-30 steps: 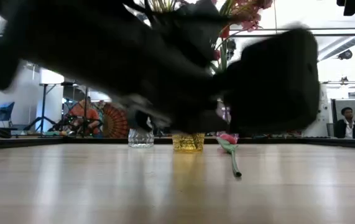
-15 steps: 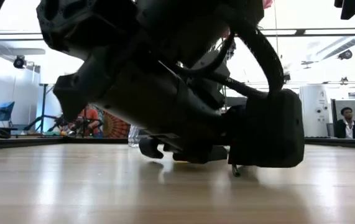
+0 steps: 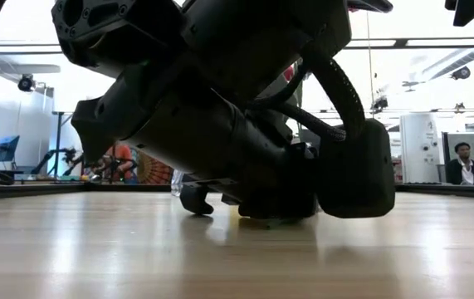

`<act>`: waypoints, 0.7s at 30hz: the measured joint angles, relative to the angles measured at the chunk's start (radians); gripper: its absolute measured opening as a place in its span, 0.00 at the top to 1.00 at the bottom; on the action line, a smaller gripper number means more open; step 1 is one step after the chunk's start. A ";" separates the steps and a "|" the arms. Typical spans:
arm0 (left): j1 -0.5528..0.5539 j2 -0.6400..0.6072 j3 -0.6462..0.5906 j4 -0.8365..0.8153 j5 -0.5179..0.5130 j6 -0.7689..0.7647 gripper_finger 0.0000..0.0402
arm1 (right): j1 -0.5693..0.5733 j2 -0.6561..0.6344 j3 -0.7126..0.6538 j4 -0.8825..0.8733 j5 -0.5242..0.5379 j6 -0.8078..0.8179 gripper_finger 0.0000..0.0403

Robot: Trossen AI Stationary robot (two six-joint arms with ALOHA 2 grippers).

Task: Sort flowers into vase by color
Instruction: Put the red tulip into violet vase

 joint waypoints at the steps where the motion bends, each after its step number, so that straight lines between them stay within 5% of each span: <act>1: 0.000 -0.001 0.000 0.000 0.001 0.000 0.98 | 0.000 0.000 0.000 0.000 0.000 0.000 0.30; 21: -0.123 -0.226 -0.006 -0.224 0.010 0.134 1.00 | 0.180 -0.003 -0.011 -0.004 0.055 0.095 0.30</act>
